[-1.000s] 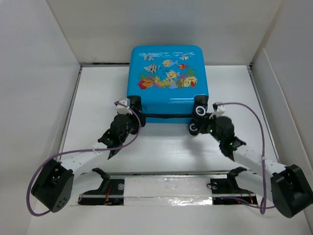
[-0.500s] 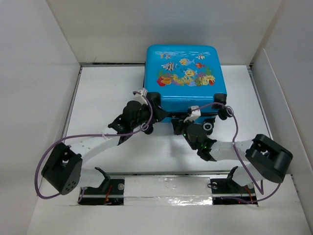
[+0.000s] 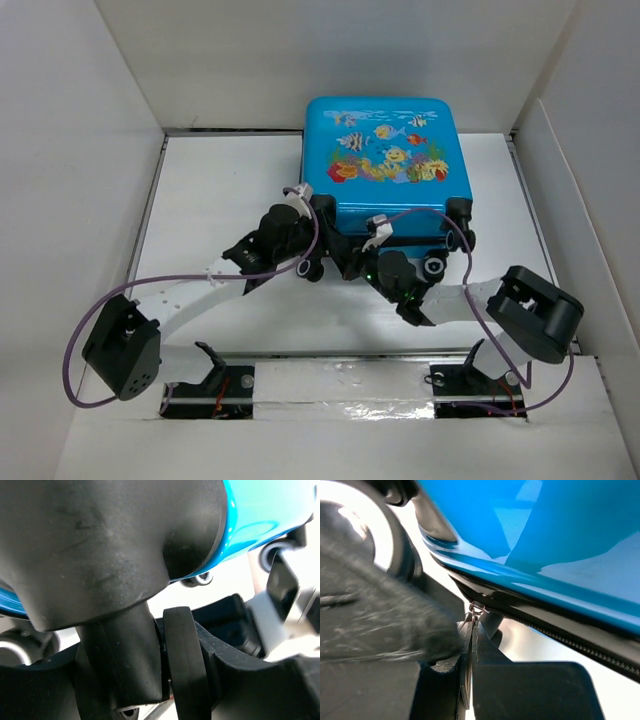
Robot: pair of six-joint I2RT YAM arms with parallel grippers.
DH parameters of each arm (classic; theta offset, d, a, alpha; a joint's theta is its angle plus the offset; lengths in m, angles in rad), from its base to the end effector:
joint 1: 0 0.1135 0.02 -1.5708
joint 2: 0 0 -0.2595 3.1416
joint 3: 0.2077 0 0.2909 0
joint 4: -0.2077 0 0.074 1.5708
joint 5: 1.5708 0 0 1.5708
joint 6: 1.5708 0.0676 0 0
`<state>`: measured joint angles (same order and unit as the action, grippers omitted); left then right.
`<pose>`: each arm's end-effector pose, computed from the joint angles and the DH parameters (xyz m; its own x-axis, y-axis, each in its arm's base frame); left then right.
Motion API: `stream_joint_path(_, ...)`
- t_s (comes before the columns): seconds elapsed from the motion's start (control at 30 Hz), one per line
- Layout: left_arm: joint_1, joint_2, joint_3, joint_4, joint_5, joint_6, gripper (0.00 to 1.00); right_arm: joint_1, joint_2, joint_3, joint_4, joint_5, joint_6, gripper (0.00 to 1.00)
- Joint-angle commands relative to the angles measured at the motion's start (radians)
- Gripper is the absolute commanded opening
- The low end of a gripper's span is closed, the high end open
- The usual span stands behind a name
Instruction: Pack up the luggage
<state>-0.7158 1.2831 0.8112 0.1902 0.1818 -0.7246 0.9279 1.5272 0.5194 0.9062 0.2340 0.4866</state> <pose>0.2652 -0.2469 0.2473 -0.6717 -0.2798 -0.6859 0.4424 0.5913 -0.6743 0.2226 0.2710 0.1499 -0.3531 0.2873 -0.8904 -0.5375 0.7166 0.4444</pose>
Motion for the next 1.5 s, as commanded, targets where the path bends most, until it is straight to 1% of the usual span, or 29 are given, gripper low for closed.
stream_joint_path(0.0, -0.033, -0.146, 0.01, 0.164, -0.022, 0.169, 0.32, -0.001, -0.091, -0.041, 0.062, -0.226, 0.04, 0.0)
stream_joint_path(0.03, -0.033, -0.16, 0.002, 0.146, -0.068, 0.183, 0.53, -0.011, -0.104, -0.059, 0.044, -0.226, 0.037, 0.0)
stream_joint_path(0.07, -0.033, -0.183, 0.003, 0.087, -0.102, 0.197, 0.61, -0.03, -0.116, -0.068, 0.039, -0.226, 0.037, 0.0)
stream_joint_path(0.1, -0.033, -0.194, 0.006, 0.051, -0.137, 0.211, 0.67, -0.04, -0.125, -0.074, 0.039, -0.226, 0.035, 0.0)
stream_joint_path(0.13, -0.033, -0.203, 0.017, 0.014, -0.222, 0.224, 0.73, -0.04, -0.139, -0.084, 0.039, -0.263, 0.037, 0.0)
stream_joint_path(0.17, -0.033, -0.212, 0.022, -0.058, -0.261, 0.226, 0.73, -0.055, -0.144, -0.094, 0.039, -0.268, 0.037, 0.0)
stream_joint_path(0.23, -0.033, -0.241, 0.022, -0.095, -0.319, 0.232, 0.74, -0.07, -0.159, -0.102, 0.027, -0.282, 0.029, 0.0)
stream_joint_path(0.3, -0.033, -0.261, 0.019, -0.126, -0.34, 0.232, 0.73, -0.107, -0.17, -0.111, 0.011, -0.306, 0.021, 0.0)
stream_joint_path(0.4, -0.033, -0.237, 0.019, -0.124, -0.288, 0.238, 0.71, -0.15, -0.228, -0.145, -0.042, -0.344, 0.003, 0.0)
stream_joint_path(0.43, -0.033, -0.216, 0.043, -0.13, -0.221, 0.241, 0.67, -0.19, -0.254, -0.154, -0.087, -0.355, -0.009, 0.0)
stream_joint_path(0.5, -0.033, -0.156, 0.065, -0.143, -0.133, 0.249, 0.63, -0.237, -0.356, -0.179, -0.156, -0.374, -0.022, 0.0)
stream_joint_path(0.53, -0.033, -0.142, 0.066, -0.137, -0.07, 0.246, 0.57, -0.286, -0.395, -0.18, -0.24, -0.383, -0.046, 0.0)
stream_joint_path(0.6, -0.033, -0.13, 0.053, -0.114, -0.041, 0.229, 0.51, -0.325, -0.505, -0.173, -0.332, -0.4, -0.068, 0.0)
stream_joint_path(0.63, -0.033, -0.127, 0.034, -0.1, -0.021, 0.223, 0.41, -0.337, -0.531, -0.158, -0.414, -0.404, -0.1, 0.0)
stream_joint_path(0.67, -0.033, -0.116, 0.029, -0.068, -0.006, 0.214, 0.34, -0.357, -0.571, -0.148, -0.491, -0.403, -0.112, 0.0)
stream_joint_path(0.7, -0.033, -0.105, 0.029, -0.054, 0.014, 0.208, 0.28, -0.366, -0.582, -0.139, -0.492, -0.4, -0.123, 0.0)
stream_joint_path(0.73, -0.033, -0.093, 0.037, -0.041, 0.068, 0.203, 0.22, -0.367, -0.59, -0.131, -0.539, -0.401, -0.137, 0.0)
stream_joint_path(0.8, -0.054, -0.052, 0.049, 0.009, 0.103, 0.194, 0.2, -0.397, -0.602, -0.137, -0.559, -0.426, -0.143, 0.0)
stream_joint_path(0.83, -0.085, -0.038, 0.058, 0.027, 0.107, 0.191, 0.17, -0.397, -0.61, -0.143, -0.553, -0.43, -0.14, 0.0)
stream_joint_path(0.9, -0.118, 0.014, 0.095, 0.028, 0.108, 0.201, 0.14, -0.406, -0.608, -0.17, -0.521, -0.44, -0.137, 0.0)
stream_joint_path(0.97, -0.172, 0.05, 0.149, 0.026, 0.108, 0.218, 0.13, -0.416, -0.613, -0.171, -0.513, -0.461, -0.134, 0.0)
stream_joint_path(1.03, -0.185, 0.097, 0.189, 0.022, 0.122, 0.226, 0.13, -0.416, -0.624, -0.171, -0.518, -0.472, -0.122, 0.0)
stream_joint_path(1.1, -0.194, 0.122, 0.194, 0.046, 0.136, 0.215, 0.13, -0.393, -0.647, -0.192, -0.491, -0.461, -0.096, 0.0)
stream_joint_path(1.2, -0.194, 0.139, 0.207, 0.086, 0.127, 0.212, 0.16, -0.321, -0.657, -0.214, -0.448, -0.406, -0.054, 0.0)
stream_joint_path(1.23, -0.194, 0.15, 0.244, 0.086, 0.122, 0.214, 0.17, -0.269, -0.654, -0.219, -0.429, -0.392, -0.031, 0.0)
stream_joint_path(1.3, -0.194, 0.198, 0.299, 0.072, 0.136, 0.22, 0.17, -0.2, -0.645, -0.231, -0.397, -0.316, 0.006, 0.0)
stream_joint_path(1.33, -0.194, 0.218, 0.35, 0.074, 0.157, 0.218, 0.18, -0.161, -0.645, -0.258, -0.341, -0.279, 0.048, 0.0)
stream_joint_path(1.37, -0.194, 0.252, 0.37, 0.081, 0.162, 0.217, 0.18, -0.085, -0.641, -0.271, -0.305, -0.193, 0.065, 0.0)
stream_joint_path(1.47, -0.194, 0.302, 0.445, 0.089, 0.159, 0.212, 0.18, 0.057, -0.595, -0.272, -0.205, -0.041, 0.102, 0.0)
